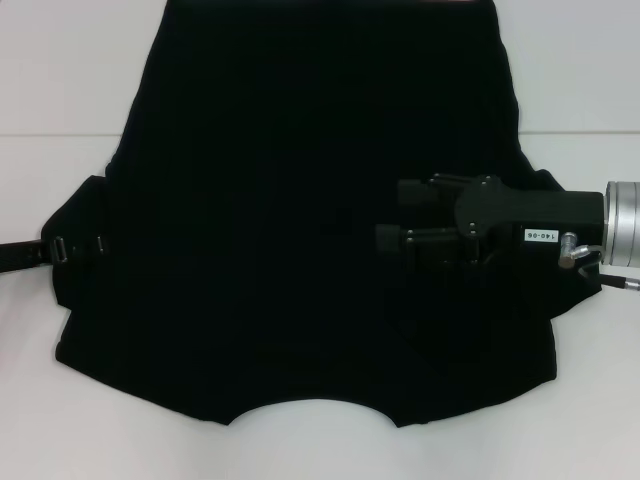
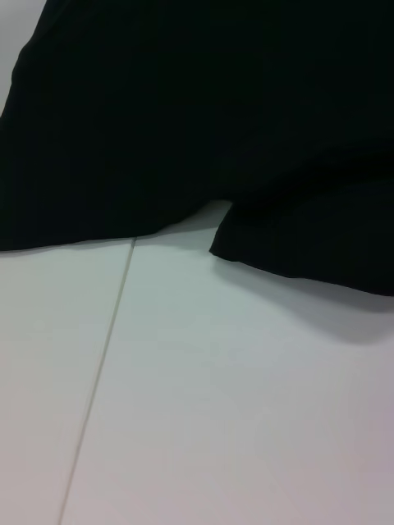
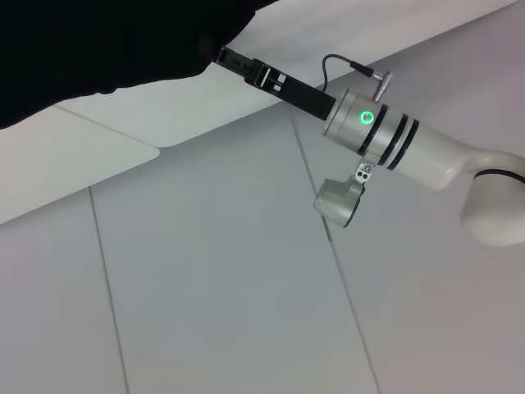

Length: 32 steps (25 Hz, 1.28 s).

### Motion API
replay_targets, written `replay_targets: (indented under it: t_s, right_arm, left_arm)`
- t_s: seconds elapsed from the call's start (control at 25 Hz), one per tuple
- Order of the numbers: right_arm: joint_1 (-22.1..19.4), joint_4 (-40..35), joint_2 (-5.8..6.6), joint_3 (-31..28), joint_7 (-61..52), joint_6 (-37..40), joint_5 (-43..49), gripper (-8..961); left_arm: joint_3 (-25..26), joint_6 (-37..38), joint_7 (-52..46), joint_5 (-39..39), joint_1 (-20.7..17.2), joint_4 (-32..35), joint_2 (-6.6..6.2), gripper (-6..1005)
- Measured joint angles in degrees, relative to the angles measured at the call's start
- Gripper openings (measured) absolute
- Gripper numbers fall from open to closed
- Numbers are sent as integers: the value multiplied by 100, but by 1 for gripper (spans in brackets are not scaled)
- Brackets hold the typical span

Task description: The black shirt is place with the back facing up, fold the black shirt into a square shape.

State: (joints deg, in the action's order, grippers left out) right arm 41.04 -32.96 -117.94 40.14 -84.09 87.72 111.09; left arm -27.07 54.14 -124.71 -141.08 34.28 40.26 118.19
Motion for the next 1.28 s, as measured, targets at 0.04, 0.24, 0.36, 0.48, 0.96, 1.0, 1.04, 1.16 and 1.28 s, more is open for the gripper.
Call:
replay_targets:
  t_s: [0.04, 0.24, 0.36, 0.48, 0.96, 1.0, 1.04, 1.16, 1.28]
  right_arm:
    - [0, 0, -1, 0, 1, 0, 0, 912]
    - [0, 0, 0, -13, 23, -1, 0, 912]
    - [0, 0, 0, -15, 24, -1, 0, 912]
    - [1, -6, 0, -15, 30, -1, 0, 912]
    - [9, 3, -1, -15, 37, -2, 0, 912]
    - [9, 8, 0, -15, 39, -2, 0, 912]
    - [9, 11, 0, -15, 40, -1, 0, 912]
    - [2, 13, -5, -16, 42, -2, 0, 912]
    - [-5, 15, -8, -15, 42, -18, 0, 912]
  left_arm:
    - [0, 0, 2, 0, 2, 0, 0, 903]
    - [0, 0, 25, 0, 11, 4, -6, 902]
    - [-16, -3, 168, 0, 18, 9, -12, 901]
    - [-67, -25, 239, -45, 25, 9, -14, 821]
    - [-97, -70, 246, -141, 36, 9, -15, 399]
    - [-97, -74, 246, -143, 35, 9, -16, 376]
    - [-97, -77, 245, -144, 35, 9, -16, 353]
    - [-96, -119, 249, -147, 28, 9, -16, 285]
    - [-96, -177, 262, -148, 10, 3, -9, 217]
